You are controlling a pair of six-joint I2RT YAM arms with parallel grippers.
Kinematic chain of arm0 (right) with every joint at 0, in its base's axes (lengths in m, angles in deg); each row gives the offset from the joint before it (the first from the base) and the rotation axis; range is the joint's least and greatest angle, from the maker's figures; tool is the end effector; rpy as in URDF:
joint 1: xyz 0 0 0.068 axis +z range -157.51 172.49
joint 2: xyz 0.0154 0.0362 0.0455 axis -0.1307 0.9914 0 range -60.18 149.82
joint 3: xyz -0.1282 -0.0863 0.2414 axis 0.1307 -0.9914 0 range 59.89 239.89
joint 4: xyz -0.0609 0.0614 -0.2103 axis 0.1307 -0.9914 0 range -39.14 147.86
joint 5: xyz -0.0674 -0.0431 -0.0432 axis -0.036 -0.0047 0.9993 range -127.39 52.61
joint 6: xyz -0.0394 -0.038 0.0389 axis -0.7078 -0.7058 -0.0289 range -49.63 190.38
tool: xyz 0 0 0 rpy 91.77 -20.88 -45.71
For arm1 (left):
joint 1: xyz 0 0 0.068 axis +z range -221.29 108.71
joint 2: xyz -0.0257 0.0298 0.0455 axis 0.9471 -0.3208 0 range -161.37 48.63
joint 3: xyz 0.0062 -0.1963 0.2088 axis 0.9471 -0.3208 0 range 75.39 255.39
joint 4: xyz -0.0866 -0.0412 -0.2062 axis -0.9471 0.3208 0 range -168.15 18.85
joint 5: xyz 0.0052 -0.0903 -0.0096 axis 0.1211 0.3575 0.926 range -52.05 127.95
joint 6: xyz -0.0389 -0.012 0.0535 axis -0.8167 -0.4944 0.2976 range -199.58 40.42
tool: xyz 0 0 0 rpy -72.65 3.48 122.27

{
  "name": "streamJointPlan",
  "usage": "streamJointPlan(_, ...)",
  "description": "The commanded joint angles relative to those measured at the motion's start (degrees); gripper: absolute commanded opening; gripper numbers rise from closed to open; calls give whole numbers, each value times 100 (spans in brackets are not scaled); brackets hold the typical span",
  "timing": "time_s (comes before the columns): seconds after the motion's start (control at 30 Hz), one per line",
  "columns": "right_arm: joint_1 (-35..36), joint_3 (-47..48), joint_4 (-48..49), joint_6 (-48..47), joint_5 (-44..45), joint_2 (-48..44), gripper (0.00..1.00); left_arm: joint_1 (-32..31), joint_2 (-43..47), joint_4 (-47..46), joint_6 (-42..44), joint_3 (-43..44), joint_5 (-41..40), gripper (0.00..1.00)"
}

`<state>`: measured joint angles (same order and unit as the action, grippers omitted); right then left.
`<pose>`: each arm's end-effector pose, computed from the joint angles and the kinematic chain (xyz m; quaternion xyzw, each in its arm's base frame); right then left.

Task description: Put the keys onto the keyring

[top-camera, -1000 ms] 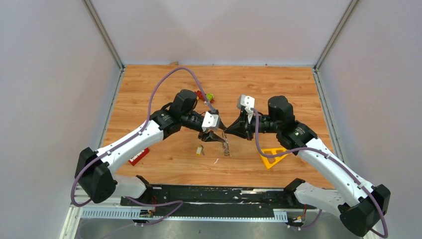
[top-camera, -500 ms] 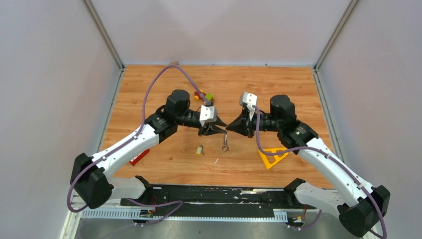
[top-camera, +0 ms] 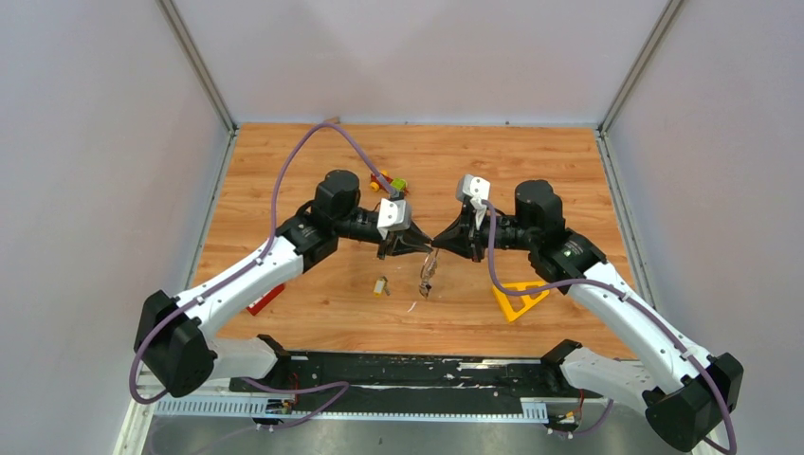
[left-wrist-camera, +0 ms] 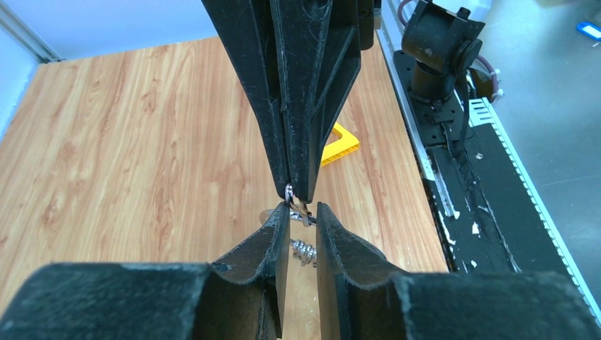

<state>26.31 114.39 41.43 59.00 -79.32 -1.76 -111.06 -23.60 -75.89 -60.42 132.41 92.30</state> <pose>0.1403 0.1371 0.3567 -0.4832 0.6291 0.3919 0.4660 0.1659 -0.1948 0.3501 0.5880 0.4917 -0.4565 0.4518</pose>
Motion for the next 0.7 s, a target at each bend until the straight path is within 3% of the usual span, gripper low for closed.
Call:
streamJointPlan(0.0,-37,151,348,116,-37,-66,0,4,-64,-200,-148,-61,243,27)
streamJointPlan(0.33,-36,149,360,139,-96,-41,0,-4,-216,-533,-364,-68,305,26)
streamJointPlan(0.67,-42,124,392,153,-107,-55,0,-5,-280,-592,-463,-8,341,8)
